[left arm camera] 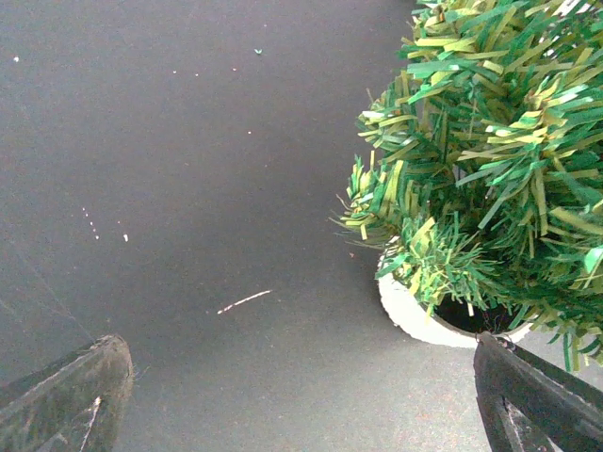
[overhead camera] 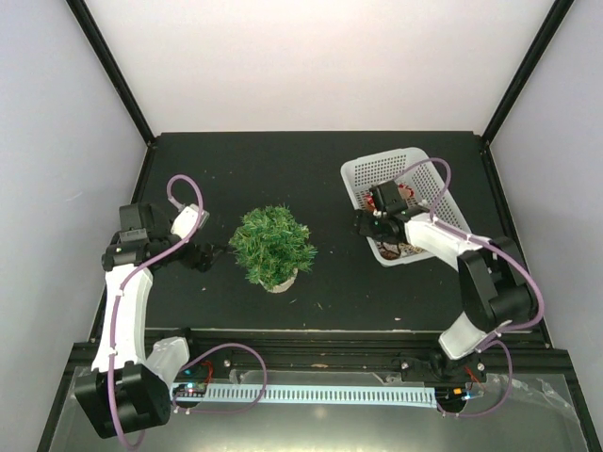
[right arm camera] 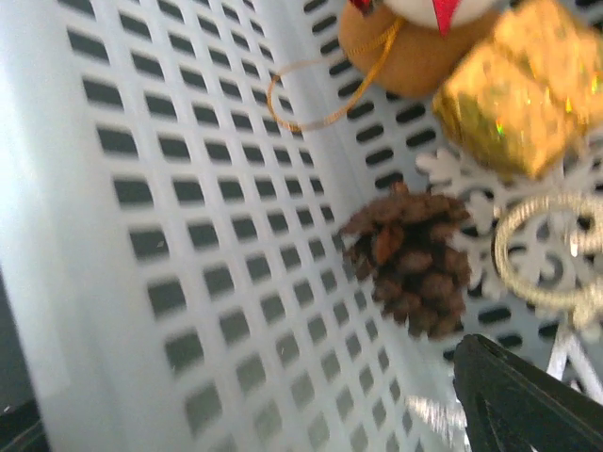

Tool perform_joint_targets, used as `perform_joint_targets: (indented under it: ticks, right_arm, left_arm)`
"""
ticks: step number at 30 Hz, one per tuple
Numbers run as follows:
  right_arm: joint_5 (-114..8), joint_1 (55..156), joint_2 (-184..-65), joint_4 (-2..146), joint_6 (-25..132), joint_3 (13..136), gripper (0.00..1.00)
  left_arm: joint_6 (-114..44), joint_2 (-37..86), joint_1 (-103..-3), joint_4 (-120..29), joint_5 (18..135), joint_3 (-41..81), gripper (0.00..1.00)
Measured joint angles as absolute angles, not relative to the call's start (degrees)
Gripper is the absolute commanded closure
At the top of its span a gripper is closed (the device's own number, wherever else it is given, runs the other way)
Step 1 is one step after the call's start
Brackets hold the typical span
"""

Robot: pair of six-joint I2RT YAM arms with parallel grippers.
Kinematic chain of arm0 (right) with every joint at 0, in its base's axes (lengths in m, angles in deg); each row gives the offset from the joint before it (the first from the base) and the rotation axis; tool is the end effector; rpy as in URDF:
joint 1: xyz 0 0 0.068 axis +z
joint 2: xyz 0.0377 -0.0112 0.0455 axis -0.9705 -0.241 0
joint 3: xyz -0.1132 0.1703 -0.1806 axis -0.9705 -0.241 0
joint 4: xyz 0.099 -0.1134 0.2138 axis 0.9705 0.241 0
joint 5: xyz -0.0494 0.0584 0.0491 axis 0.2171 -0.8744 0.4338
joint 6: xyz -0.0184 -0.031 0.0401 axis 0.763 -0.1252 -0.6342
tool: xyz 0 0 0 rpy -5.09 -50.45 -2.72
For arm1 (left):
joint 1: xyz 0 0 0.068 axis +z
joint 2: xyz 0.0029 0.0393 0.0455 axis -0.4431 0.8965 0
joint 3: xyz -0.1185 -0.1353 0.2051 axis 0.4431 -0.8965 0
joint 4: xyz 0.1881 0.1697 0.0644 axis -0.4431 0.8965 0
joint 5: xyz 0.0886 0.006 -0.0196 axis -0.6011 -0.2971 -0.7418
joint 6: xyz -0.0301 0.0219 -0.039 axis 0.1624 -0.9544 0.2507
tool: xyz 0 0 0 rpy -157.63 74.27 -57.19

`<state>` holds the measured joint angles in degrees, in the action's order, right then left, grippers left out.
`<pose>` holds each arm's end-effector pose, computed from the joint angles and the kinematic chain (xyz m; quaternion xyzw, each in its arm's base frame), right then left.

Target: Decorate the small christmas tree

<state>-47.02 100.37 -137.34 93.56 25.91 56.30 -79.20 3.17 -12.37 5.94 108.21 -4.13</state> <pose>0.2983 0.1359 0.1840 0.0785 0.9601 0.1438 0.2267 0.1734 0.0194 0.2771 0.2501 0.8671 -0.1889 0.3872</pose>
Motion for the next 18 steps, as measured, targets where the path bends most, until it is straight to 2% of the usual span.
perform_joint_targets:
  ticks: [9,18]
  right_arm:
    - [-51.85,100.66,-127.18,89.65,12.42,45.96,0.16]
    - [-53.49,106.43,-122.11,87.37,-0.67,45.11,0.12]
  left_arm:
    - [-80.25,4.79,-10.71,3.77,107.84,-5.7,0.01]
    - [-82.37,6.82,-6.84,3.36,108.78,-5.92,0.01]
